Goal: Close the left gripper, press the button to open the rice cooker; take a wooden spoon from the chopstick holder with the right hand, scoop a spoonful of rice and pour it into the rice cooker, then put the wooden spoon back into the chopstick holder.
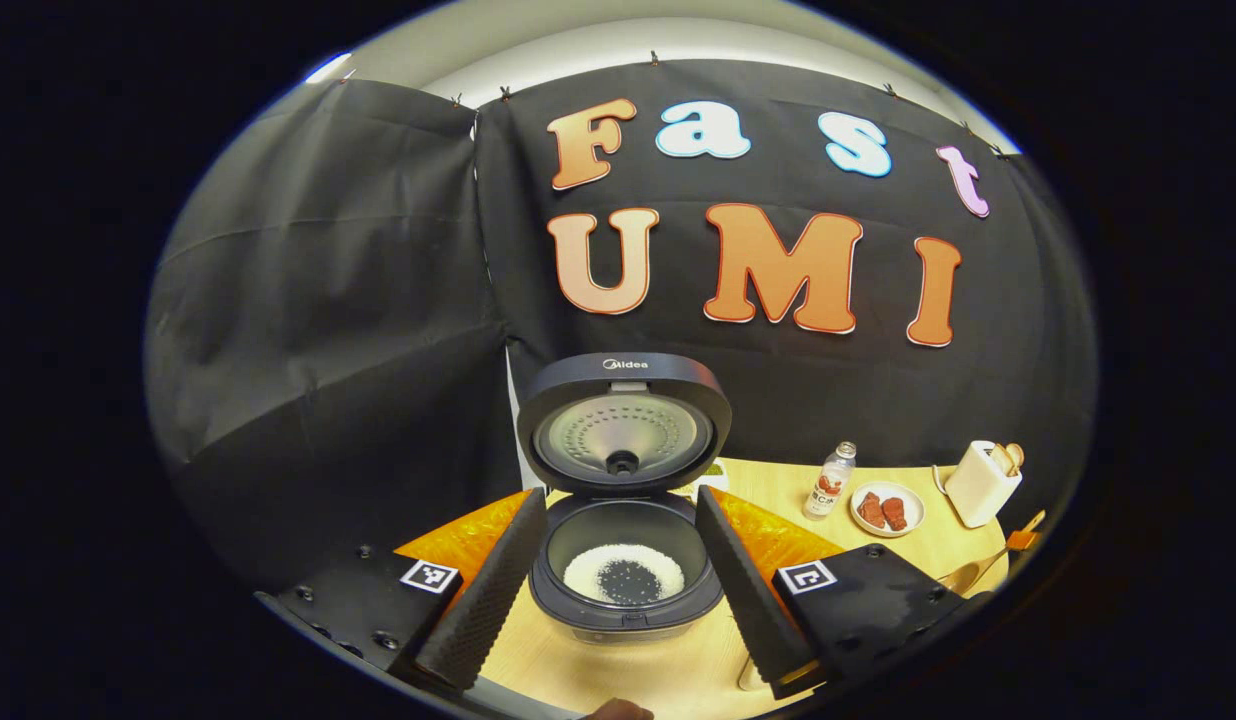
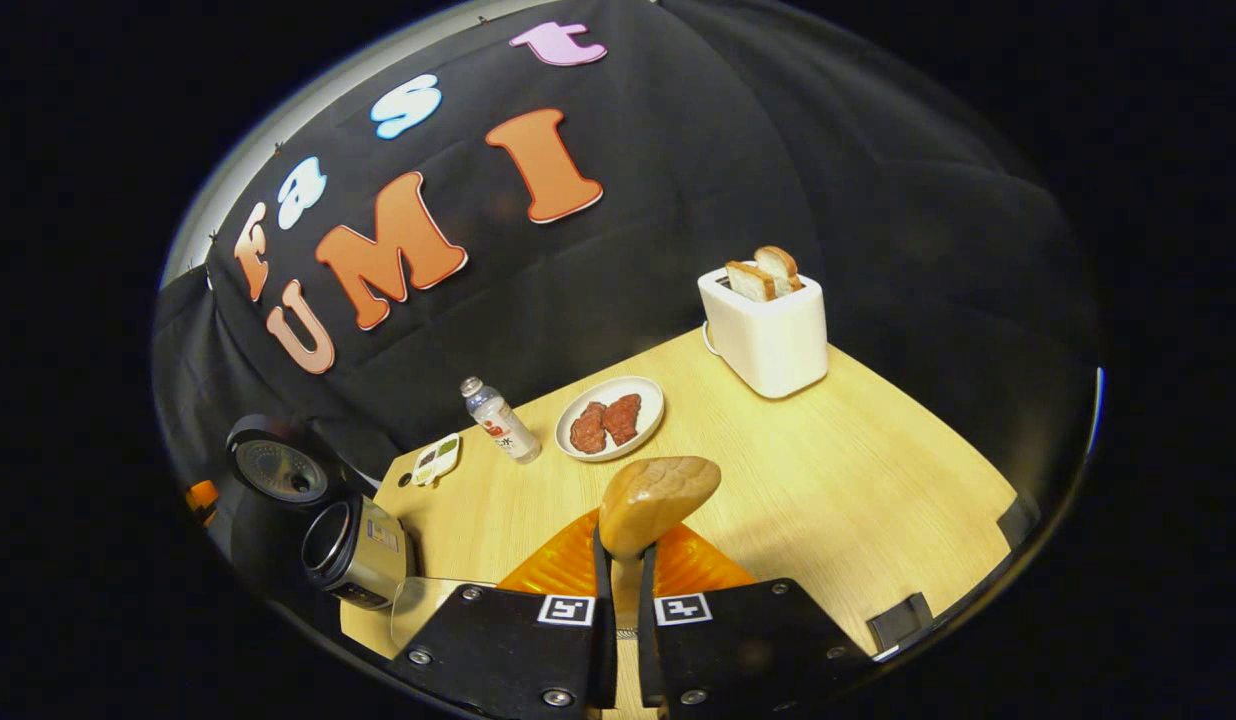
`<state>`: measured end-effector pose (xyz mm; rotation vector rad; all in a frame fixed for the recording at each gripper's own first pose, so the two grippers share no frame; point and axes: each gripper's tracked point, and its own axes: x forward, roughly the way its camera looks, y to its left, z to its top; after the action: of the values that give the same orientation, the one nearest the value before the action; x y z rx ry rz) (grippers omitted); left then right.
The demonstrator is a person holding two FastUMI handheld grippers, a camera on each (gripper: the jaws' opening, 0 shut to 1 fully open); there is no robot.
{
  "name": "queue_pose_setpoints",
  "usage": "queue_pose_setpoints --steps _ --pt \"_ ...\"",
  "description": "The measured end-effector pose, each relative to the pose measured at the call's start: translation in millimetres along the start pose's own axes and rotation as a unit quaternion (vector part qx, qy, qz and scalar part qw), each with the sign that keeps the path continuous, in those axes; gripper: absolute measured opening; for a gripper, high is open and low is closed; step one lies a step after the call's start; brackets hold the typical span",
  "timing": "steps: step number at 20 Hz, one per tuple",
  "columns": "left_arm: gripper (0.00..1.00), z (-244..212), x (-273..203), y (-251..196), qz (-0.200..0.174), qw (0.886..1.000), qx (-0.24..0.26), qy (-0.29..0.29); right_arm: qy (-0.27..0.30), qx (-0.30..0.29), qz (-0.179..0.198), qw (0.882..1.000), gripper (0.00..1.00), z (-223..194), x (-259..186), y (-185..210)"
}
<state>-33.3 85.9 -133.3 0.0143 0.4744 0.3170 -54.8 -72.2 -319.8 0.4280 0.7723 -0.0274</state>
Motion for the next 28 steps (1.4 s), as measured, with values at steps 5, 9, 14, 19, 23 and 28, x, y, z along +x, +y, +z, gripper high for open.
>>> queue_pose_setpoints --steps 5,9,14,19,23,28 --pt "1.00 16 12 7 -0.019 0.998 -0.066 0.010 0.018 0.023 -0.014 0.999 0.08 -25 16 -9" --pt "1.00 49 24 17 -0.022 0.996 -0.090 0.006 0.019 0.045 -0.020 0.999 0.09 -38 20 -14" --pt "1.00 92 62 17 -0.033 0.994 -0.100 0.010 0.028 0.063 -0.004 0.998 0.18 -42 18 -9" --pt "1.00 117 116 -1 -0.039 0.997 -0.061 0.030 0.014 0.032 -0.024 0.999 0.54 -29 1 -13" --pt "1.00 101 165 -16 -0.036 0.995 -0.031 0.090 -0.018 0.016 -0.043 0.999 0.84 -3 -33 -19" --pt "1.00 64 197 0 0.001 0.986 -0.016 0.166 -0.063 0.005 -0.068 0.996 0.92 21 -82 -26"
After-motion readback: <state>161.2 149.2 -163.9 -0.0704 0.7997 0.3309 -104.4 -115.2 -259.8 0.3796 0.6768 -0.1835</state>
